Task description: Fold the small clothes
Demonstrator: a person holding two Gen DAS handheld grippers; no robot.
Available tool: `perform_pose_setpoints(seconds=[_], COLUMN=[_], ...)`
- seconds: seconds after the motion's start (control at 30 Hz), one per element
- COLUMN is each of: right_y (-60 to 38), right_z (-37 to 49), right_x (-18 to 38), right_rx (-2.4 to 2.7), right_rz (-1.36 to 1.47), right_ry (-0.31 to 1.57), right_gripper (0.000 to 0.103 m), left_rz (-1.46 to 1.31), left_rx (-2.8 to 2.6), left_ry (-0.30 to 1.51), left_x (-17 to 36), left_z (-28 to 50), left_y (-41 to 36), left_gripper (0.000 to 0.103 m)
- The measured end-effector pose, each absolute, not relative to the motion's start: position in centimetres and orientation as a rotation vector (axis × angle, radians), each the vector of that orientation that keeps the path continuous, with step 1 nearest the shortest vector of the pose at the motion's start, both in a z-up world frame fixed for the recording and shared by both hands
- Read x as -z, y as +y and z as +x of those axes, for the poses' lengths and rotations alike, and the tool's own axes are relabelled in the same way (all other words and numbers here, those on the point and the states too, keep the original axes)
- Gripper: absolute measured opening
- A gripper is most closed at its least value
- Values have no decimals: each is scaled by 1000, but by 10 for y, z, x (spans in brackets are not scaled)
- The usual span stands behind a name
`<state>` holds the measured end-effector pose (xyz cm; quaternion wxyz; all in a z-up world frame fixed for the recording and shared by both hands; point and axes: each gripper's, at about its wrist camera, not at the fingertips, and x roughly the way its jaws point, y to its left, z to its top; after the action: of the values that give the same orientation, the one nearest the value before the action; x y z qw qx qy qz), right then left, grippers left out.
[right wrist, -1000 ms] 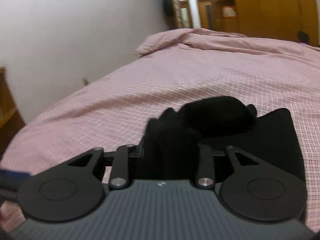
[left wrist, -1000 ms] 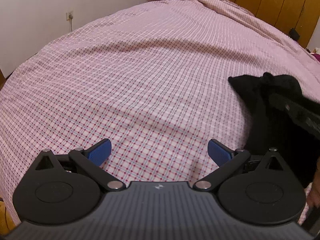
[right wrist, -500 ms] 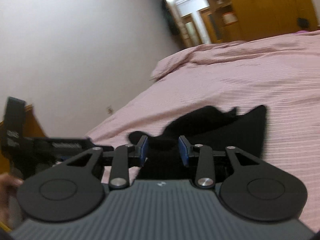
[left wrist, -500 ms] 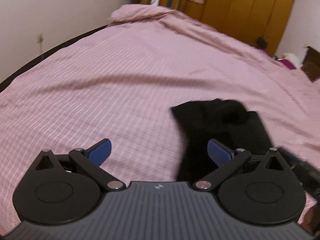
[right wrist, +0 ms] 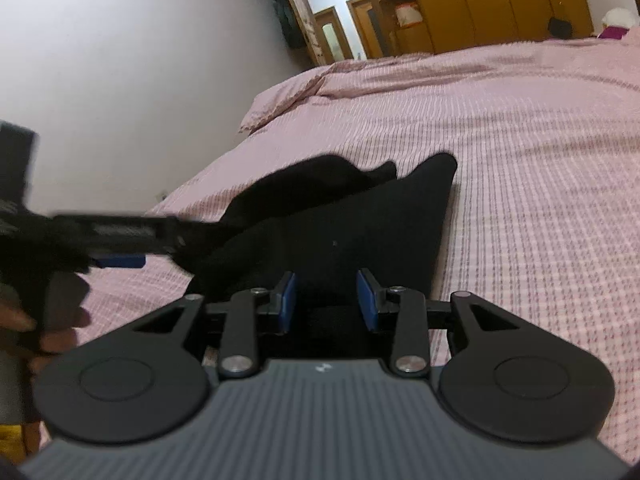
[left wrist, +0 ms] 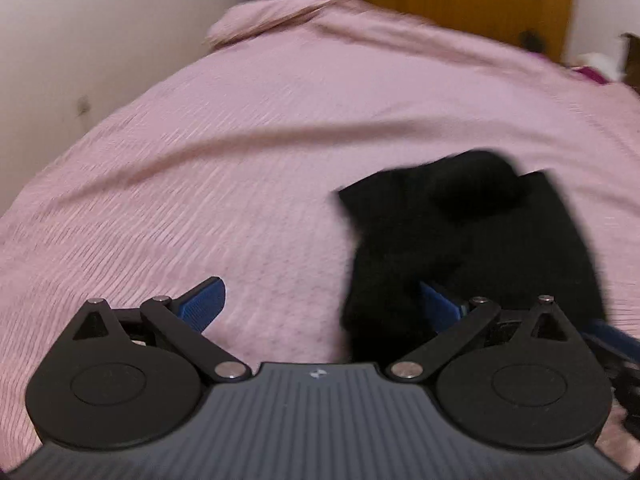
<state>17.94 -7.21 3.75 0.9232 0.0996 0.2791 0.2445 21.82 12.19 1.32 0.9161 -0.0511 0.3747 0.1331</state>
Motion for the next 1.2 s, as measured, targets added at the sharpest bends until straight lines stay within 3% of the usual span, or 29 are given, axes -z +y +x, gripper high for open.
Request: perform_pose_setpoints(seconds=[0.17, 0.5, 0.57, 0.77, 0.8, 0.87, 0.97, 1.2], right_y=[-75, -106, -112, -117, -117, -117, -118, -108], right_z=[177, 191, 195, 207, 209, 213, 215, 223], right_x=[-36, -56, -52, -36, -34, -29, -27, -18], right_rx=[-522, -417, -386, -371, -370, -373, -384, -424], right_rz=[204, 316, 336, 351, 353, 365, 383, 391], right_ry=[575, 486, 487, 518, 523, 528, 524, 543], right_gripper=[36, 38, 55, 56, 56, 56, 56, 56], left_rz=[-157, -133, -90, 38, 51, 63, -50, -116], left_rx=[-328, -107, -50, 38, 34, 26, -51, -198], left_ry=[809, 683, 675, 673, 666, 650, 622, 690], left_x=[-2, -52, -51, -25, -18, -10, -9, 11], left_z=[204, 234, 254, 305, 310, 320, 323, 327], left_y=[146, 126, 113, 75, 72, 68, 85, 124], left_gripper=[103, 103, 103, 102, 99, 62, 38, 38])
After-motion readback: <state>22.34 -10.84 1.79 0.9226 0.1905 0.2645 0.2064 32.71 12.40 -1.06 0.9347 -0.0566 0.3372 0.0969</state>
